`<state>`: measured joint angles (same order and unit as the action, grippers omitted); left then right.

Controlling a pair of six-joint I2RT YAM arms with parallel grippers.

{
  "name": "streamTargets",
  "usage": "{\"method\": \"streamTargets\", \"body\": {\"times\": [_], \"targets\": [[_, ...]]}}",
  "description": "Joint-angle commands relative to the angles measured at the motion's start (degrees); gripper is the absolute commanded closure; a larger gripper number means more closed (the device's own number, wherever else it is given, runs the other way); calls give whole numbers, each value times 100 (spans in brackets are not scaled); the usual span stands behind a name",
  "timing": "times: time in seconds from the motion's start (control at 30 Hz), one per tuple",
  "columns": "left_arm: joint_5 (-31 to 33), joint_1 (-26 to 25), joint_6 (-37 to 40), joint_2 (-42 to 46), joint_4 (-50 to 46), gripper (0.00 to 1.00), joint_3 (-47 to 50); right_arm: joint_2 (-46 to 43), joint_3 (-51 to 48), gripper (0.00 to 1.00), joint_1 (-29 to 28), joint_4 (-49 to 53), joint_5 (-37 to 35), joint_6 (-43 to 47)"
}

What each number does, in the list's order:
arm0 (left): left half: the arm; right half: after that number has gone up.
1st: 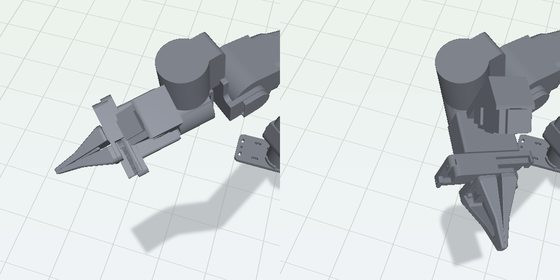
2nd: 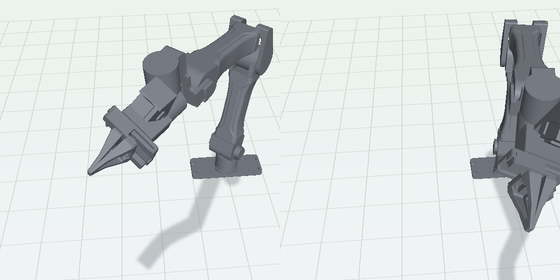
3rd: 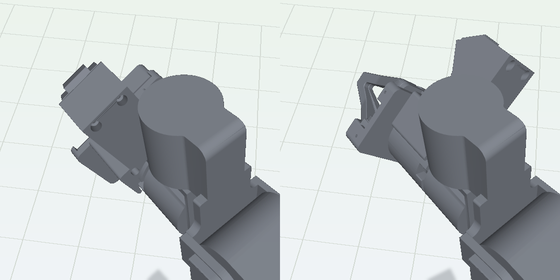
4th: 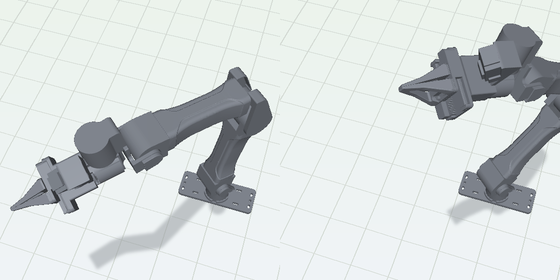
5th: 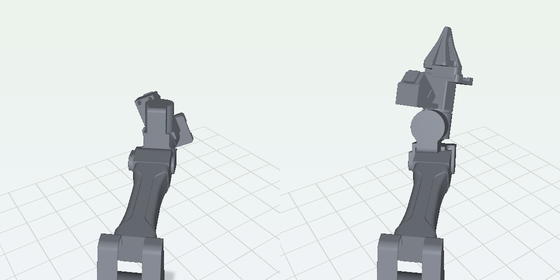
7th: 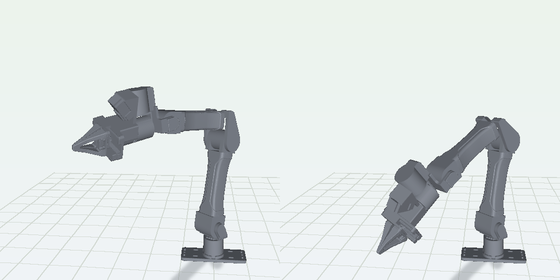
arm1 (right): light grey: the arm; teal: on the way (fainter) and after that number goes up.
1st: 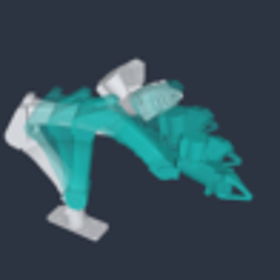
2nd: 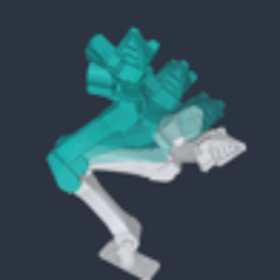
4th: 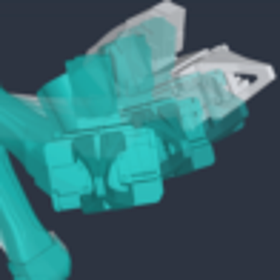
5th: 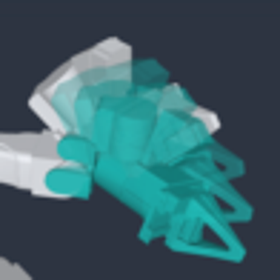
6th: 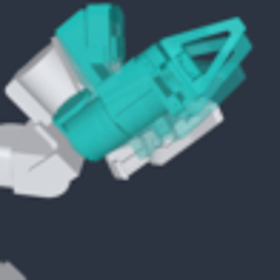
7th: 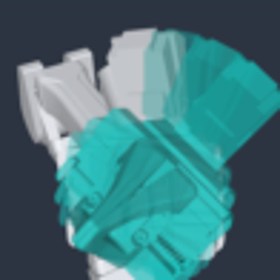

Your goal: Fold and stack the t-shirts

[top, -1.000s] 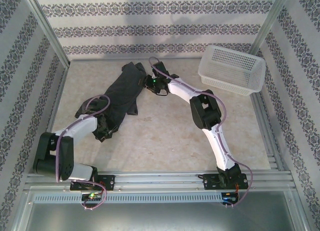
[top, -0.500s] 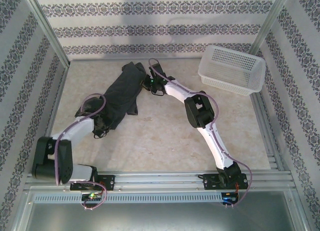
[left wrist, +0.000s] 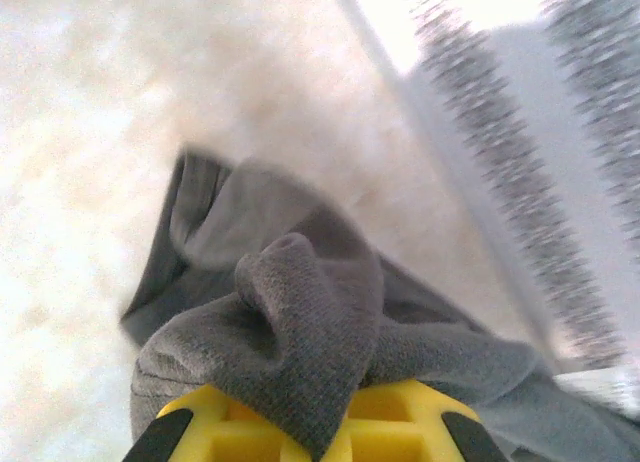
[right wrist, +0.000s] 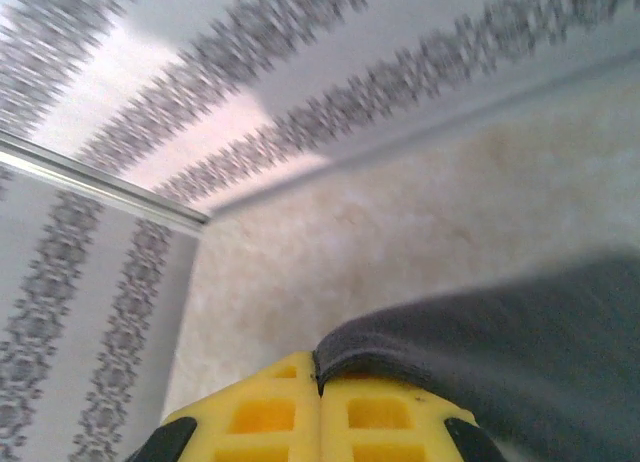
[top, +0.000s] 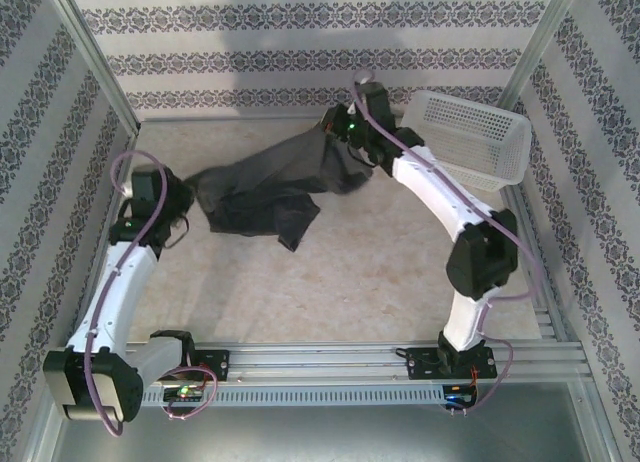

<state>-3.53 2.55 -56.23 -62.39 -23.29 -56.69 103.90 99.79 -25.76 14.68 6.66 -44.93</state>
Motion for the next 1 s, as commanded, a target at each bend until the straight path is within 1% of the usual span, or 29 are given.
{"method": "streamTargets", "body": {"times": [0.0,0.07,0.17,0.27,0.33,0.4,0.5,0.6,0.7,0.77,0.8,0.87,0.9,0.97], "targets": [[-52,277,177,-410,604,100,-843,43,463,100,256,503,-451,515],[-167,365,182,-759,854,100,-1312,236,974,100,408,690,-240,660],[-442,521,109,-1381,1254,100,-2030,712,1991,100,653,999,168,726],[-626,619,43,-1905,1502,100,-2795,1120,3056,100,807,1301,326,817],[-664,675,152,-2100,1453,100,-3402,1210,3677,100,831,1405,313,983],[-596,707,424,-2169,1201,100,-3996,1126,3987,100,831,1391,233,1158],[-386,721,864,-2050,731,100,-4749,761,4000,100,844,1338,110,1318],[-21,721,1168,-1642,546,100,-4913,54,3334,100,829,1090,-58,1381],[177,706,1451,-1210,414,100,-4839,-845,2147,100,814,678,-311,1458],[245,690,1467,-903,215,100,-4568,-1351,1401,100,806,636,-380,1549],[309,666,1381,-708,47,100,-4307,-1592,1028,100,792,697,-344,1615],[420,503,1181,-242,-292,100,-3544,-2018,-34,100,783,845,-215,1575],[585,335,1076,52,-542,100,-3043,-2282,-657,100,756,878,-86,1484],[960,-56,812,658,-1169,100,-2015,-2794,-1917,100,517,931,-52,1376]]}}
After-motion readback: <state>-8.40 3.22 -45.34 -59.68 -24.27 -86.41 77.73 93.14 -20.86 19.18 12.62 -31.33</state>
